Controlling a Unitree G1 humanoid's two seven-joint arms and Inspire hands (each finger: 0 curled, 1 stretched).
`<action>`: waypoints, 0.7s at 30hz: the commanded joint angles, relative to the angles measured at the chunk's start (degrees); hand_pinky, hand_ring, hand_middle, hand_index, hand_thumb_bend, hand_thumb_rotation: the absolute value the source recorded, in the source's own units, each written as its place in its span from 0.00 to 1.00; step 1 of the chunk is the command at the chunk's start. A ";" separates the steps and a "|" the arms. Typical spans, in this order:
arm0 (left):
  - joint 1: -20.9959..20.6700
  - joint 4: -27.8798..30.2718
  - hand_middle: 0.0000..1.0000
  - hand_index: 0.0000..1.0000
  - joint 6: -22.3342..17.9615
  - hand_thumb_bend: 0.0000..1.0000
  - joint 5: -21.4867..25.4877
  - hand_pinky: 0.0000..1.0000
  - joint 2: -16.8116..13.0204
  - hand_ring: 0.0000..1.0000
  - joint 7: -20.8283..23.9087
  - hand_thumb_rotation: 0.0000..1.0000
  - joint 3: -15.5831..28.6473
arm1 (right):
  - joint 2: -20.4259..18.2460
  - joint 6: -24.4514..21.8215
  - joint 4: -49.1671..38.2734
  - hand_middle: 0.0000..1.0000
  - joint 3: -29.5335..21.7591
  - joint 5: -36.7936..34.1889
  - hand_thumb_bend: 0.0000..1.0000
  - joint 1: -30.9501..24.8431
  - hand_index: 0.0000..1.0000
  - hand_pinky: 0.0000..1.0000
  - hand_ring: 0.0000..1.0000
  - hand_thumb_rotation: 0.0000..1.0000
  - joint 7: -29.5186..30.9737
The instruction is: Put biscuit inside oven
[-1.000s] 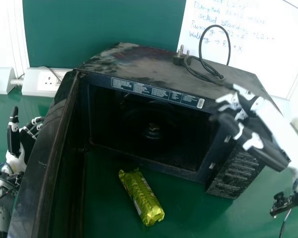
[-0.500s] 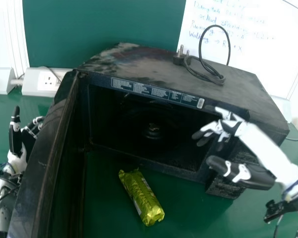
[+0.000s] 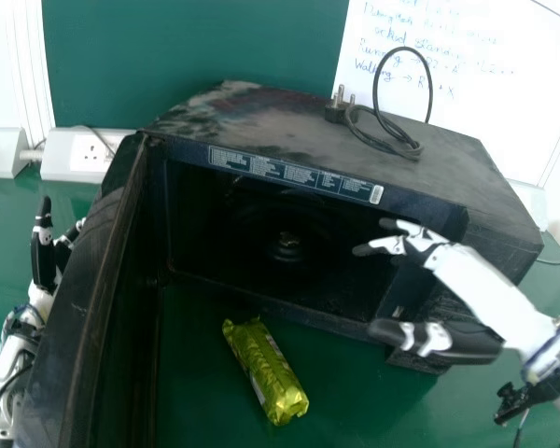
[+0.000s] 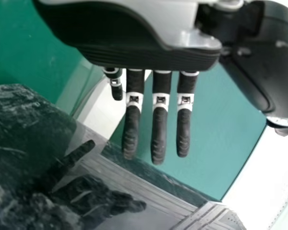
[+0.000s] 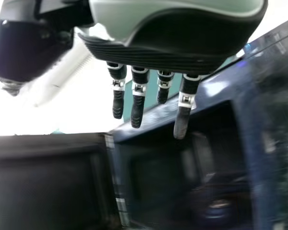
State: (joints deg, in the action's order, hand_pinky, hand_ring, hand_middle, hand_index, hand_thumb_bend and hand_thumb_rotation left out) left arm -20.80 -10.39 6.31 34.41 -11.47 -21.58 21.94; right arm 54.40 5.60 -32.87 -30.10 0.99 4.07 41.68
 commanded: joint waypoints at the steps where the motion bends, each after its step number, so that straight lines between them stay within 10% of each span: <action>1: 0.46 0.59 0.41 0.49 0.31 0.52 -0.03 0.25 -0.05 0.33 -0.05 0.08 -0.10 | 3.79 -6.82 -3.91 0.91 2.69 2.45 1.00 1.08 0.91 0.78 0.89 0.67 1.64; 5: 0.51 0.56 0.41 0.49 0.29 0.52 0.23 0.25 -0.32 0.33 -0.44 0.08 0.05 | 10.83 -23.44 -9.69 0.96 11.87 5.56 1.00 4.67 0.96 0.84 0.93 0.53 6.26; 11: 0.39 0.66 0.41 0.49 0.60 0.52 -0.09 0.24 -0.61 0.33 -0.07 0.08 -0.03 | 10.42 -39.10 -16.53 0.99 21.85 13.06 0.98 6.33 0.97 0.85 0.95 0.58 4.84; 21: 0.75 2.57 0.41 0.49 1.33 0.52 -0.22 0.24 0.14 0.33 1.57 0.08 -0.41 | 4.51 -48.17 -23.77 0.99 35.74 25.91 0.97 4.98 0.97 0.81 0.96 0.61 0.90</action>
State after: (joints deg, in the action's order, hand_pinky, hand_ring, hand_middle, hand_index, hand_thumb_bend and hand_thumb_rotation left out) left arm -20.72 -9.00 7.10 34.41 -11.50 -20.47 21.79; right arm 59.68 -41.37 -55.34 3.85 25.40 9.40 42.61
